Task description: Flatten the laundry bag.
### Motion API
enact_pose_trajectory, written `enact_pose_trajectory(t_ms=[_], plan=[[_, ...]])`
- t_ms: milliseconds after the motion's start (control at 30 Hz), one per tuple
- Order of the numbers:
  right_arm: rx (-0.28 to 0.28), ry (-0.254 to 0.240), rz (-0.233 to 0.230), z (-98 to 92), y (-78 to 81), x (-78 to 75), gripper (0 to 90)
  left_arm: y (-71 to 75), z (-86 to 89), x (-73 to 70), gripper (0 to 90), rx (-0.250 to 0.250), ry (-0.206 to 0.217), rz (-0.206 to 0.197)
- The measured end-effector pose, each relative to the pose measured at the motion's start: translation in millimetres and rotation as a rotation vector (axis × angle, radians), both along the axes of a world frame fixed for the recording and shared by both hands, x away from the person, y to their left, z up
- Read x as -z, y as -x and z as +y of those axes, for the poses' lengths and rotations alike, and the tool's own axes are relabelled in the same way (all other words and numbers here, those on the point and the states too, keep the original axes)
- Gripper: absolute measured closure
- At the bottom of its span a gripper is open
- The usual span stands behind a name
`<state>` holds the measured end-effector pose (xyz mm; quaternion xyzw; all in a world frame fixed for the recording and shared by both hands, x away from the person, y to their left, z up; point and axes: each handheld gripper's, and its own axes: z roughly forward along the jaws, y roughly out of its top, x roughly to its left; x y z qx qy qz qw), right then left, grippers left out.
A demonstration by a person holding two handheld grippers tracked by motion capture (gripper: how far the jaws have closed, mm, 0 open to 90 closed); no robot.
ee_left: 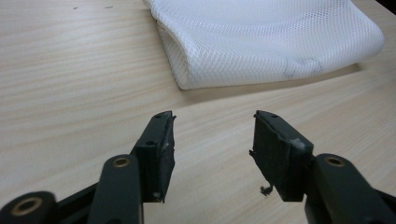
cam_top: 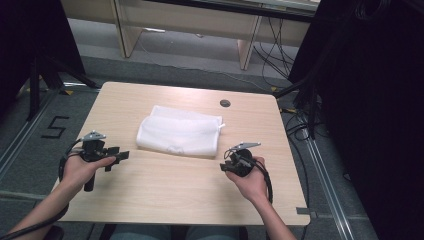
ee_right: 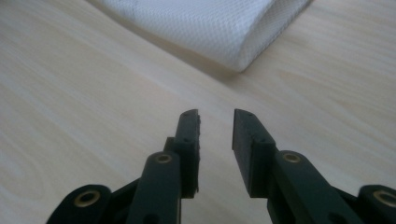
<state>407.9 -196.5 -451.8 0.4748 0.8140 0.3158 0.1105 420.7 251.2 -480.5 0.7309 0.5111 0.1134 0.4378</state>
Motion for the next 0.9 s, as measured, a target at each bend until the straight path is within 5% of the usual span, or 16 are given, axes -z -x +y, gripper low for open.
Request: enact_pose_trajectory(t_ms=[100, 433, 733, 900], plan=[[-0.005, 0.021, 0.005, 4.8, -13.3, -3.0, 69.0, -16.8, -1.3, -4.7, 43.8, 0.034, -0.044, 0.004], [0.023, 0.041, 0.000, 27.5, -56.0, -6.2, 65.7, -68.4, -21.0, -12.7, 45.1, 0.050, -0.022, 0.082], [0.074, 0.090, 0.042, 38.7, -75.4, 5.6, 62.2, -81.7, -30.4, -1.4, 47.4, 0.012, -0.066, 0.143], [0.085, 0.082, 0.076, 43.4, -79.3, 10.1, 60.2, -84.6, -33.7, 2.1, 57.5, 0.025, -0.048, 0.164]])
